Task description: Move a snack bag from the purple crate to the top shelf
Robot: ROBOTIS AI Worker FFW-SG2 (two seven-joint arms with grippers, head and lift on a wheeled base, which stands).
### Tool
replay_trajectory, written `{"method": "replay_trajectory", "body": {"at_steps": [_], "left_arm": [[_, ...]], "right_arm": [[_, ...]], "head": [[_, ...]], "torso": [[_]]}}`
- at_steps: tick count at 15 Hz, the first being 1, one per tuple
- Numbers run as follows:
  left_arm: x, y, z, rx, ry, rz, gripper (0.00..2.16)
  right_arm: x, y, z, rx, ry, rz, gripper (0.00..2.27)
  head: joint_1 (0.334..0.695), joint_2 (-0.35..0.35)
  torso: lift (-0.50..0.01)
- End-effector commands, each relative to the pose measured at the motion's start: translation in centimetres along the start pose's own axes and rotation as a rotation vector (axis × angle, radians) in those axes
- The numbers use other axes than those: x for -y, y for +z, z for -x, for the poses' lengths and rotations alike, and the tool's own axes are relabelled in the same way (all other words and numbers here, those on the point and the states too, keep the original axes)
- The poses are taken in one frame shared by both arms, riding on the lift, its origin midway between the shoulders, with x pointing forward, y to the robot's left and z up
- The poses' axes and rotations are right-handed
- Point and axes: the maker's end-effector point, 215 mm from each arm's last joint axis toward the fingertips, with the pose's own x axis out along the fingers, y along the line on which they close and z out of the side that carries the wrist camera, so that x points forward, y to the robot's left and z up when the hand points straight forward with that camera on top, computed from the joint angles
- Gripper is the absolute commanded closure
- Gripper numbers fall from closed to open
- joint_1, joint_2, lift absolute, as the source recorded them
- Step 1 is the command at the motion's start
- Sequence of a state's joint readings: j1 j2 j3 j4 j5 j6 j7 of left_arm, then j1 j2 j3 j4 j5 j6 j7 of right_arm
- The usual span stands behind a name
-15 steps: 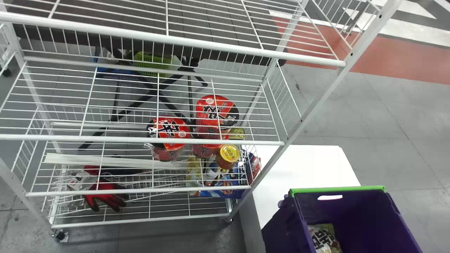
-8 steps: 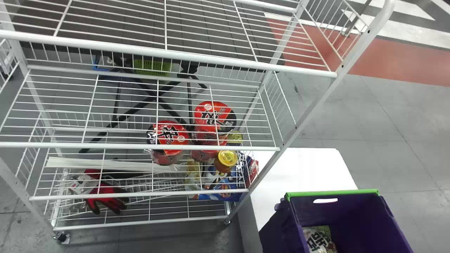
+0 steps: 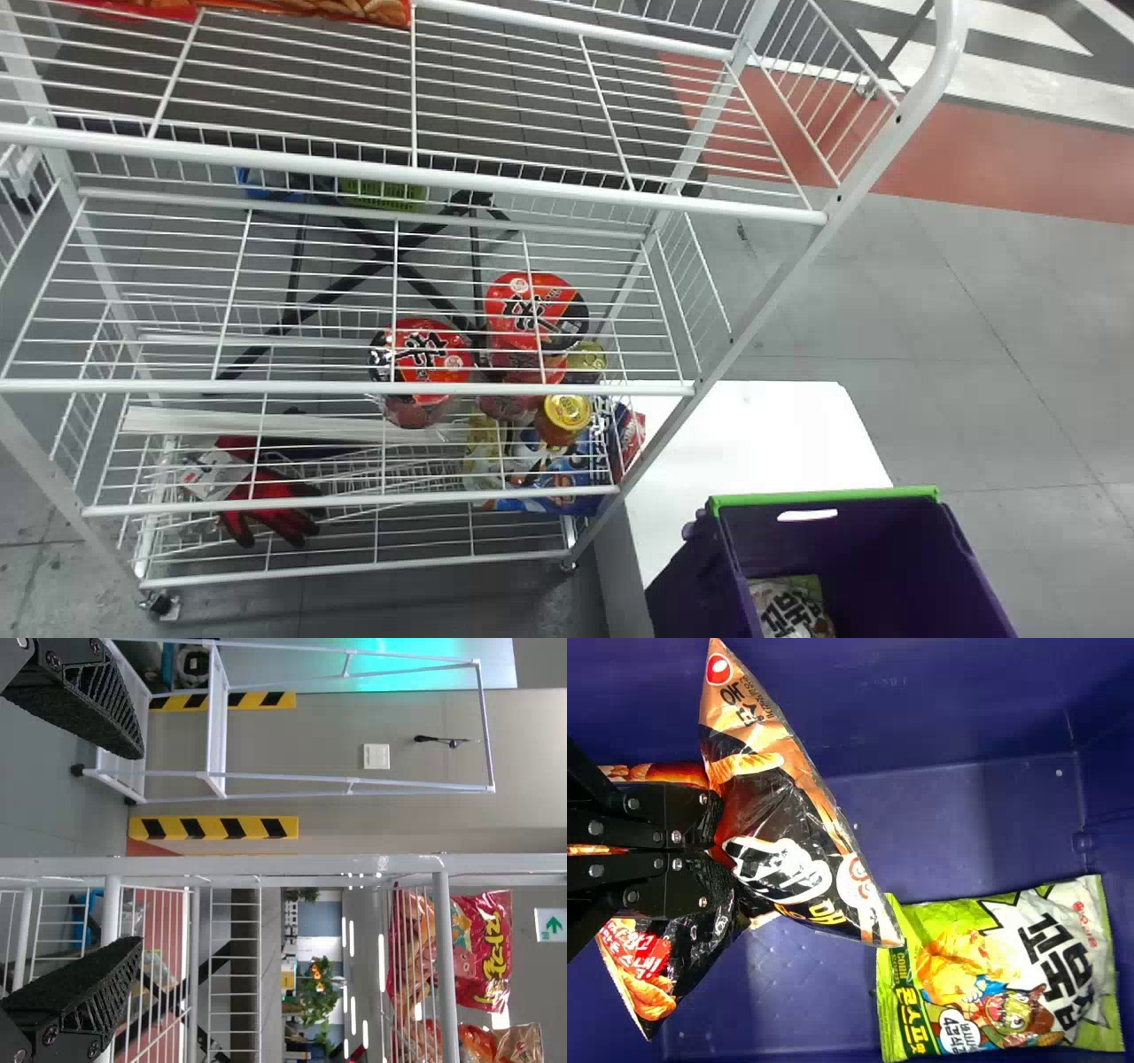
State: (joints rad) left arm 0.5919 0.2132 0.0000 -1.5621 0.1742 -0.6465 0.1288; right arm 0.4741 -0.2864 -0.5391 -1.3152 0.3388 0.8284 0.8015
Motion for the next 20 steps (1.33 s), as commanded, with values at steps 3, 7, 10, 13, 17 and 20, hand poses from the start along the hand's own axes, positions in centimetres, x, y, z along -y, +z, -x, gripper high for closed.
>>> {"method": "replay_trajectory", "body": {"at_steps": [3, 7, 10, 13, 17, 20], "left_arm": [[-0.1, -0.6, -0.1, -0.010, 0.002, -0.002, 0.07], [0.0, -0.6, -0.1, -0.010, 0.002, 0.000, 0.07], [0.1, -0.7, -0.1, -0.014, -0.002, 0.000, 0.07], [0.2, -0.7, -0.1, -0.013, -0.003, 0.001, 0.07], [0.3, -0.8, -0.1, -0.014, -0.004, 0.000, 0.07], [0.4, -0.9, 0.0, -0.016, -0.006, 0.001, 0.07]], "right_arm": [[-0.1, 0.2, -0.3, -0.001, 0.002, 0.006, 2.04], [-0.1, 0.4, -0.2, 0.001, 0.000, 0.008, 2.03], [0.1, 0.3, -0.3, -0.001, -0.002, 0.009, 2.04], [0.4, 0.3, -0.1, 0.004, -0.005, 0.004, 2.03], [0.9, 0.3, 0.2, 0.010, -0.009, -0.007, 2.03], [0.9, 0.3, 0.1, 0.012, -0.008, -0.005, 2.04]], "head": [[0.695, -0.350], [0.695, -0.350], [0.695, -0.350], [0.695, -0.350], [0.695, -0.350], [0.695, -0.350]], "torso": [[-0.248], [-0.232], [-0.220], [-0.208], [-0.192], [-0.180]]}}
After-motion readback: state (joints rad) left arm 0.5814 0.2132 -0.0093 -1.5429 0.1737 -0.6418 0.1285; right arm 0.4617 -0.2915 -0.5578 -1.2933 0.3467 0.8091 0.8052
